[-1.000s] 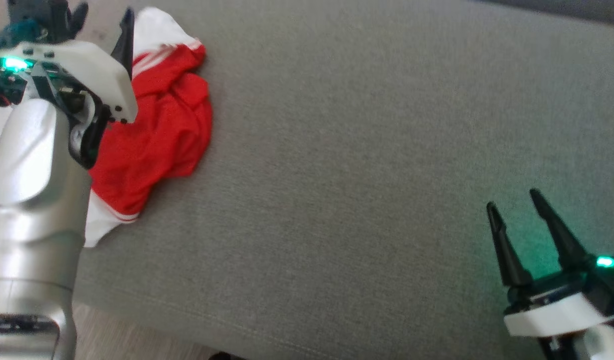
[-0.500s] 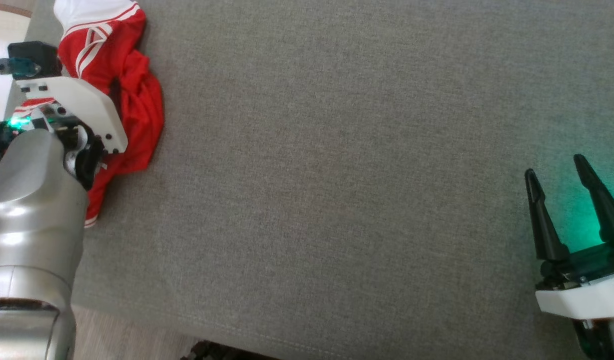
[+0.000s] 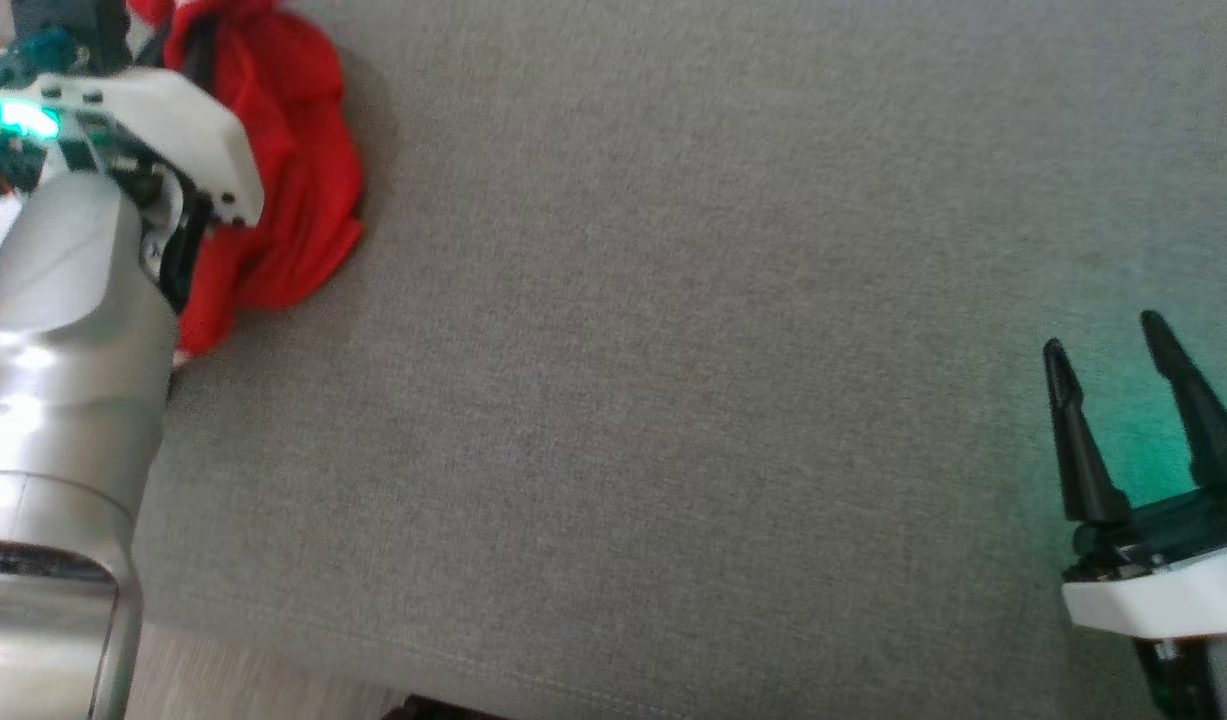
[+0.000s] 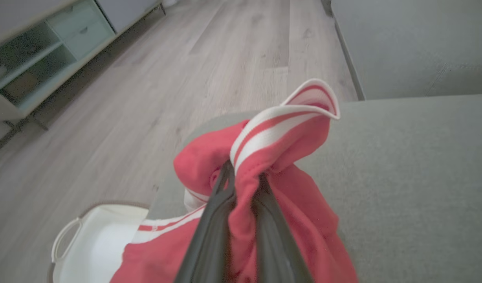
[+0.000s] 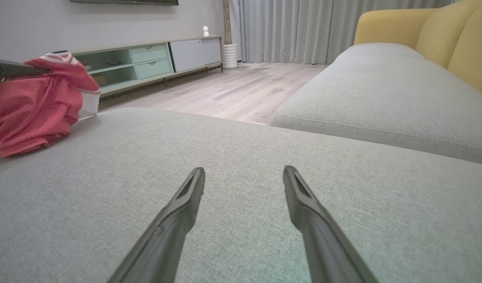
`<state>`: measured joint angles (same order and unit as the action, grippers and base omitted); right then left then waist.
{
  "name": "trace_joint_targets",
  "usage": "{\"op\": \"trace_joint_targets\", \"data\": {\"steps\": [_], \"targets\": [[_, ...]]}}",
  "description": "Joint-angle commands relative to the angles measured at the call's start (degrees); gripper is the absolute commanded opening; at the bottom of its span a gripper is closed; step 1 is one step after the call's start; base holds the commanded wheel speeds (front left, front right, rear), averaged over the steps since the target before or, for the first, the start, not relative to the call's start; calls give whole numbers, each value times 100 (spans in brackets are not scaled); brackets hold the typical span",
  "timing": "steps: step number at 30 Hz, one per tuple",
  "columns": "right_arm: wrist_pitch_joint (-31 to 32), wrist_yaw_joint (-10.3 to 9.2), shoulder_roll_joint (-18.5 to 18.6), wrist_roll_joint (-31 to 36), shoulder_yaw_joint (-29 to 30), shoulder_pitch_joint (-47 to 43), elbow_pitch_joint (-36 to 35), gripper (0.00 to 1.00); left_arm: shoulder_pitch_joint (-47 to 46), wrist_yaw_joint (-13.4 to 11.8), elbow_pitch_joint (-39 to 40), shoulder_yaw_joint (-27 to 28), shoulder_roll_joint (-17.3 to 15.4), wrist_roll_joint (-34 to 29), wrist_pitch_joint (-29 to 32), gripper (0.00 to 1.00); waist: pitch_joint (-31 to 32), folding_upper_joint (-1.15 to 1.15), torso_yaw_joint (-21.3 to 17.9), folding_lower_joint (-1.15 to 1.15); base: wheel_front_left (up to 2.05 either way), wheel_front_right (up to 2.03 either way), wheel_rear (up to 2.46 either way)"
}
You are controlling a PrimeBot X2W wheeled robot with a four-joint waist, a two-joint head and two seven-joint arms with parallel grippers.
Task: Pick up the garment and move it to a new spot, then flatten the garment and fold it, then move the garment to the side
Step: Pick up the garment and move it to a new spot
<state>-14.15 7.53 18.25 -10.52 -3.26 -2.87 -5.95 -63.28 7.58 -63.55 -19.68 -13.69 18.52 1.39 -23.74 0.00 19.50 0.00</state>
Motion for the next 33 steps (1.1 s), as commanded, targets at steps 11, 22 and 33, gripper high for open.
{"op": "trace_joint_targets", "data": {"steps": [11,22,33], "targets": [[-83,-4,-696,-115,-419,253,229,100,-667,-10,1532,-1342,-764,436,-87,0,1183,0,-874,0,0,0,0],[-85,-4,-1231,-144,-617,112,316,100,-535,-9,3258,-2279,-988,1454,486,0,1932,0,-2096,0,0,0,0],[-85,-4,-1375,-172,-618,238,230,100,581,-29,3717,-3075,-265,1738,83,0,1490,0,-2796,0,0,0,0]]}}
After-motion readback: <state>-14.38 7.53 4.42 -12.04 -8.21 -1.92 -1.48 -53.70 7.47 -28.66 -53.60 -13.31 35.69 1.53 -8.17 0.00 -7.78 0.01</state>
